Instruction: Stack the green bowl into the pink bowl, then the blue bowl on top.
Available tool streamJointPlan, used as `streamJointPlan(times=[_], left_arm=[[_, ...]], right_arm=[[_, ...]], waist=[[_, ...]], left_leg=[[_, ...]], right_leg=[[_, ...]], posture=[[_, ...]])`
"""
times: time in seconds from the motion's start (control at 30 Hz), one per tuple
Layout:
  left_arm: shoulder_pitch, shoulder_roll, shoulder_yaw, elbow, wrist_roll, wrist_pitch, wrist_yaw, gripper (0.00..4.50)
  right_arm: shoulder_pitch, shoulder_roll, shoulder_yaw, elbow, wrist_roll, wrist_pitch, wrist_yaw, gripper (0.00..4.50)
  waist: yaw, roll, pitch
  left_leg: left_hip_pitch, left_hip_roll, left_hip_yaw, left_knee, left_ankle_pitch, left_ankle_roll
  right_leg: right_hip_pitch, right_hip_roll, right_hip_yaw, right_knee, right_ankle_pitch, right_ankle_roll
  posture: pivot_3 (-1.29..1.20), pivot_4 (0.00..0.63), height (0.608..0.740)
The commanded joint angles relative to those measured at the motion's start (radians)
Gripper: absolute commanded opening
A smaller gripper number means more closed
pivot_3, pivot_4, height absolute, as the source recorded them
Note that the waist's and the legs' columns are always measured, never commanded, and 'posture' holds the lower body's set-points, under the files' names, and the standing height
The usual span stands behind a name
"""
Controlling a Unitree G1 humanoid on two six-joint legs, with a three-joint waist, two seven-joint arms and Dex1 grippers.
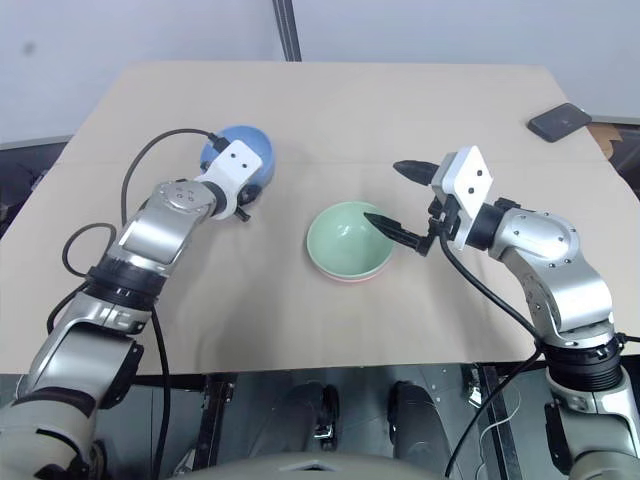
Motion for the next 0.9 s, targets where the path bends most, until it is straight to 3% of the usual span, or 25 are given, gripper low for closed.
streamJointPlan(times=[0.03, 0.23, 0.47, 0.67, 0.77, 0.9], left_arm=[[-0.017, -0.005, 0.022, -0.021, 0.022, -0.064, -0.054, 0.03], [0.044, 0.037, 0.052, -0.218, -0.058, -0.126, -0.275, 0.03], [0.124, 0.088, 0.158, -0.534, -0.346, -0.277, -0.645, 0.03], [0.150, 0.135, 0.151, -0.520, -0.388, -0.369, -0.831, 0.03], [0.115, 0.090, 0.092, -0.435, -0.317, -0.487, -0.870, 0.03], [0.082, 0.037, 0.057, -0.394, -0.348, -0.480, -0.946, 1.43]], right_arm=[[0.015, -0.015, -0.038, -0.059, -0.001, -0.023, -0.025, 4.50], [0.033, -0.025, -0.044, -0.069, -0.012, -0.026, -0.054, 4.50], [0.075, -0.072, -0.113, -0.074, -0.015, -0.007, -0.081, 4.50], [0.173, -0.126, -0.203, -0.106, -0.008, 0.001, -0.095, 4.50], [0.227, -0.145, -0.240, -0.129, -0.005, 0.007, -0.096, 4.50], [0.262, -0.147, -0.253, -0.157, 0.003, 0.015, -0.105, 4.50]], waist=[[0.000, 0.000, 0.000], [-0.001, 0.000, 0.000], [0.000, 0.000, 0.000], [0.000, 0.000, 0.000], [0.002, 0.000, 0.000], [0.003, 0.000, 0.000]], left_leg=[[0.000, 0.000, 0.000, 0.000, 0.000, 0.000], [0.000, 0.001, 0.001, 0.000, 0.000, 0.000], [0.000, 0.001, 0.000, 0.001, 0.000, 0.000], [0.001, 0.002, 0.001, 0.001, 0.000, 0.000], [0.002, 0.001, 0.001, 0.002, 0.000, 0.000], [0.001, 0.001, 0.000, 0.003, 0.000, 0.001]], right_leg=[[0.000, 0.000, 0.000, 0.000, 0.000, 0.000], [0.000, 0.000, 0.001, 0.001, 0.000, 0.000], [0.000, -0.001, 0.001, 0.000, 0.000, 0.000], [0.000, 0.001, 0.001, 0.001, 0.000, 0.000], [0.001, 0.001, 0.002, 0.001, 0.000, 0.000], [0.002, 0.001, 0.002, 0.000, 0.000, 0.000]], posture=[[0.00, 0.150, 0.739], [0.00, 0.150, 0.739], [0.00, 0.150, 0.739], [0.00, 0.150, 0.739], [0.00, 0.150, 0.739], [0.00, 0.150, 0.739]])
